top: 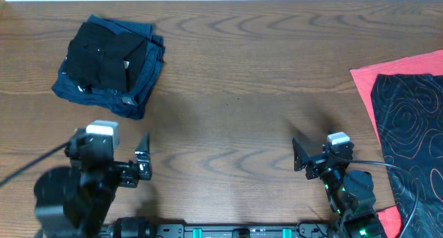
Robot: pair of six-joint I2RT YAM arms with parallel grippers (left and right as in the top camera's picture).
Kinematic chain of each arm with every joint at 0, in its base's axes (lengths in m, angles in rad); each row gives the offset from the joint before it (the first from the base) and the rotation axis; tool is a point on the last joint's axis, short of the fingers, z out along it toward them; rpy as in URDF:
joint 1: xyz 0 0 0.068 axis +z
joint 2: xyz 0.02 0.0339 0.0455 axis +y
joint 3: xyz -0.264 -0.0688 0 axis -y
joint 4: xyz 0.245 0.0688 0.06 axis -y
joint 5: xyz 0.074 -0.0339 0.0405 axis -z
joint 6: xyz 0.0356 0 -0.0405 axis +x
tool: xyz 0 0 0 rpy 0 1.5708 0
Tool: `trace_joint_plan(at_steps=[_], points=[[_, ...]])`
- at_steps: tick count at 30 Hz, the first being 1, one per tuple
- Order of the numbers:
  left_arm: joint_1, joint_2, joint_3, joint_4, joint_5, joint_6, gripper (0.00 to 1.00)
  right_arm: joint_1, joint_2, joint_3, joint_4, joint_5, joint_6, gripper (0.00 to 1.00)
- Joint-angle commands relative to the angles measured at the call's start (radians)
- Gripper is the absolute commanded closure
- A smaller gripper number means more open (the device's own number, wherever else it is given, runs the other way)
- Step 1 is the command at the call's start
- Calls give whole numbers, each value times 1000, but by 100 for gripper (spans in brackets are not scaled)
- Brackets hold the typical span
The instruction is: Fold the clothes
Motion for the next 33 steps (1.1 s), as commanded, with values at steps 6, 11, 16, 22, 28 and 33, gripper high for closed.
trace_joint_plan(at_steps=[6,11,16,22,28,33], points=[[10,-230,-200,265,-17,15,2,-5,2,-4,-1,10,12,1],[10,-365,-330,333,-17,15,2,-5,2,-4,-1,10,12,1],[10,-475,-471,406,-17,15,2,-5,2,-4,-1,10,12,1],[8,-473,-617,539,4,10,2,-5,2,-4,-1,10,12,1],[-4,-473,-731,584,5,11,2,-5,2,-4,-1,10,12,1],[-4,-473,-809,584,2,11,2,-5,2,-4,-1,10,12,1]])
